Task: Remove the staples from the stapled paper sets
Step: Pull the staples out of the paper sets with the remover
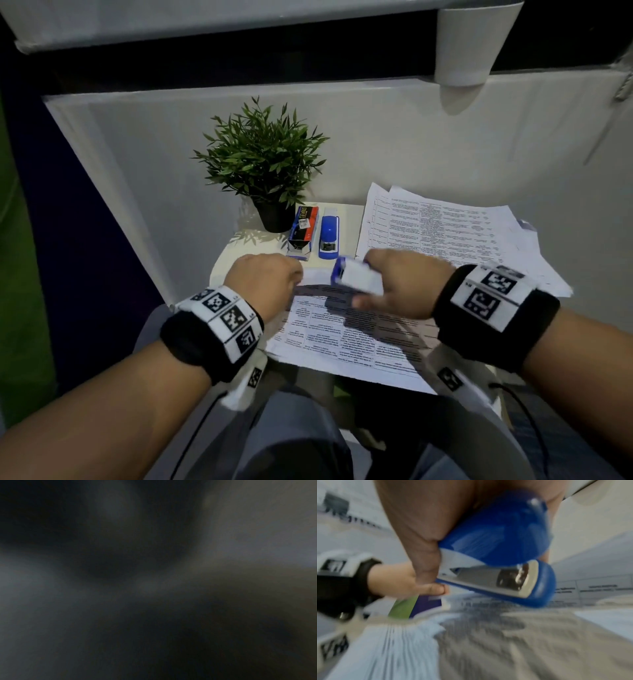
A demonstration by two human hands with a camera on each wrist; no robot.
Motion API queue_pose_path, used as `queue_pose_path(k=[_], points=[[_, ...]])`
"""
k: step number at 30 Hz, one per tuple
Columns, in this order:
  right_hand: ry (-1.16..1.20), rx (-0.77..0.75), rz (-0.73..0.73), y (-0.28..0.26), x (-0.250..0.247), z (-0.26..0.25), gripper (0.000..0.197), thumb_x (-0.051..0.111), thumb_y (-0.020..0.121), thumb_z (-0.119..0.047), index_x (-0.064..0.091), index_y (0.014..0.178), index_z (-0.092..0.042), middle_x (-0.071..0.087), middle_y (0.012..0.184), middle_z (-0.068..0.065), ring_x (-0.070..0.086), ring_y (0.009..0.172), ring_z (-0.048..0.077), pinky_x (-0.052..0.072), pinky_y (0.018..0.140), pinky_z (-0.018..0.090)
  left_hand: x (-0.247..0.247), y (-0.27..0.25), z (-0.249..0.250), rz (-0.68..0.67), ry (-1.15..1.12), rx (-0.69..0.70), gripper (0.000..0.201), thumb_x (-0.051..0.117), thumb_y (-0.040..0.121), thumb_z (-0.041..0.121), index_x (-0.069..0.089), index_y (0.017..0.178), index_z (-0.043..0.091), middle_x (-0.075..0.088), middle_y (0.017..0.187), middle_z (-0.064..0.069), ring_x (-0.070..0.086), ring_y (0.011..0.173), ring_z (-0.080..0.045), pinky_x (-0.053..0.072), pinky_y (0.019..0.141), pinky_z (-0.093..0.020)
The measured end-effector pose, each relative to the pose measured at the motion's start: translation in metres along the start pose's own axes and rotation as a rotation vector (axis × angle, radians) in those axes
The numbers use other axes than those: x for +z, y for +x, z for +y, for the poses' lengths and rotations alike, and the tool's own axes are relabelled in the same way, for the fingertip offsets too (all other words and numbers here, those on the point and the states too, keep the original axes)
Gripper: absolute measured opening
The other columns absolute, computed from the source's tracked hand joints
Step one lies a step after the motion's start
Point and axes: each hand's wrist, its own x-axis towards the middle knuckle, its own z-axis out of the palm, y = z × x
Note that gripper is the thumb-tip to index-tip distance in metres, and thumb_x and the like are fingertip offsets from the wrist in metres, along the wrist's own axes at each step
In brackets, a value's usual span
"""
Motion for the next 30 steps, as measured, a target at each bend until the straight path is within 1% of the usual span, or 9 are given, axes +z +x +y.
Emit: queue_pose_path(k=[4, 7, 10, 13, 17, 19, 21, 25, 30], points=[[0.165, 0.081, 0.187, 0.015, -0.027, 0.005, 0.061, 0.056, 0.081, -0.063, 0.045, 0.12, -0.017, 0.058, 0.103, 0.005, 0.056, 0.098, 0.026, 0.048, 0.086, 0.039, -0.004, 0.009, -0.005, -0.13, -0.093, -0.037, 0.037, 0.059, 0.084, 0.048, 0.056, 0.119, 0.035, 0.061, 0.118, 0.008, 0.056, 0.105, -0.017, 0.045, 0.082, -0.03], [0.012, 0.09, 0.139, 0.021, -0.021, 0.002, 0.058, 0.052, 0.082, -0.066, 0.044, 0.115, -0.018, 0.058, 0.103, 0.004, 0.055, 0.095, 0.025, 0.046, 0.08, 0.035, 0.002, 0.015, -0.002, -0.141, -0.05, -0.025, 0.041, 0.054, 0.088, 0.039, 0.049, 0.129, 0.037, 0.056, 0.125, 0.007, 0.05, 0.113, -0.021, 0.043, 0.087, -0.033], [0.062, 0.125, 0.29, 0.018, -0.018, 0.003, 0.051, 0.046, 0.081, -0.071, 0.043, 0.103, -0.024, 0.055, 0.09, -0.003, 0.055, 0.086, 0.022, 0.038, 0.067, 0.03, 0.001, 0.018, -0.008, -0.033, -0.07, -0.032, 0.028, 0.045, 0.093, 0.028, 0.061, 0.116, 0.031, 0.062, 0.112, 0.004, 0.054, 0.103, -0.021, 0.044, 0.084, -0.031], [0.444, 0.174, 0.575, 0.012, -0.028, 0.007, 0.058, 0.038, 0.078, -0.079, 0.045, 0.096, -0.024, 0.052, 0.077, -0.008, 0.053, 0.075, 0.019, 0.036, 0.058, 0.029, -0.006, 0.011, -0.012, 0.046, -0.273, -0.115, 0.02, 0.046, 0.095, 0.03, 0.063, 0.092, 0.023, 0.062, 0.09, 0.002, 0.055, 0.087, -0.019, 0.041, 0.073, -0.028], [0.93, 0.069, 0.956, 0.011, -0.051, 0.005, 0.044, 0.036, 0.079, -0.07, 0.048, 0.087, -0.028, 0.054, 0.079, -0.013, 0.054, 0.073, 0.007, 0.046, 0.068, 0.029, -0.033, -0.006, -0.007, 0.087, -0.398, -0.141, 0.021, 0.049, 0.095, 0.033, 0.066, 0.103, 0.025, 0.062, 0.091, 0.004, 0.056, 0.086, -0.016, 0.047, 0.075, -0.031], [1.053, -0.073, 0.955, 0.012, -0.063, -0.004, 0.069, 0.033, 0.07, -0.088, 0.052, 0.1, -0.028, 0.06, 0.086, -0.01, 0.06, 0.075, 0.006, 0.052, 0.069, 0.029, -0.047, -0.013, -0.003, 0.124, -0.434, -0.108, 0.022, 0.052, 0.093, 0.032, 0.067, 0.108, 0.024, 0.066, 0.096, 0.002, 0.058, 0.09, -0.017, 0.049, 0.081, -0.035], [1.036, -0.159, 0.877, 0.017, -0.067, -0.013, 0.106, 0.028, 0.057, -0.094, 0.048, 0.121, -0.012, 0.065, 0.092, 0.0, 0.065, 0.074, 0.01, 0.055, 0.065, 0.027, -0.056, -0.018, 0.0, 0.174, -0.45, -0.063, 0.022, 0.054, 0.092, 0.031, 0.069, 0.106, 0.024, 0.067, 0.094, 0.002, 0.059, 0.09, -0.017, 0.05, 0.081, -0.037], [0.753, -0.203, 0.777, 0.021, -0.054, -0.036, 0.094, 0.016, 0.06, -0.092, 0.049, 0.11, -0.02, 0.06, 0.086, -0.008, 0.059, 0.073, 0.003, 0.052, 0.065, 0.024, -0.067, -0.024, 0.004, 0.184, -0.509, -0.072, 0.021, 0.055, 0.091, 0.032, 0.069, 0.104, 0.025, 0.068, 0.093, 0.005, 0.06, 0.09, -0.016, 0.05, 0.08, -0.035], [0.633, -0.049, 0.757, 0.021, -0.034, -0.025, 0.077, 0.017, 0.071, -0.078, 0.054, 0.102, -0.018, 0.061, 0.084, -0.003, 0.058, 0.082, 0.022, 0.047, 0.074, 0.038, -0.069, -0.031, -0.004, 0.221, -0.582, -0.122, 0.017, 0.056, 0.092, 0.027, 0.07, 0.1, 0.022, 0.069, 0.09, 0.002, 0.061, 0.088, -0.017, 0.05, 0.08, -0.036]])
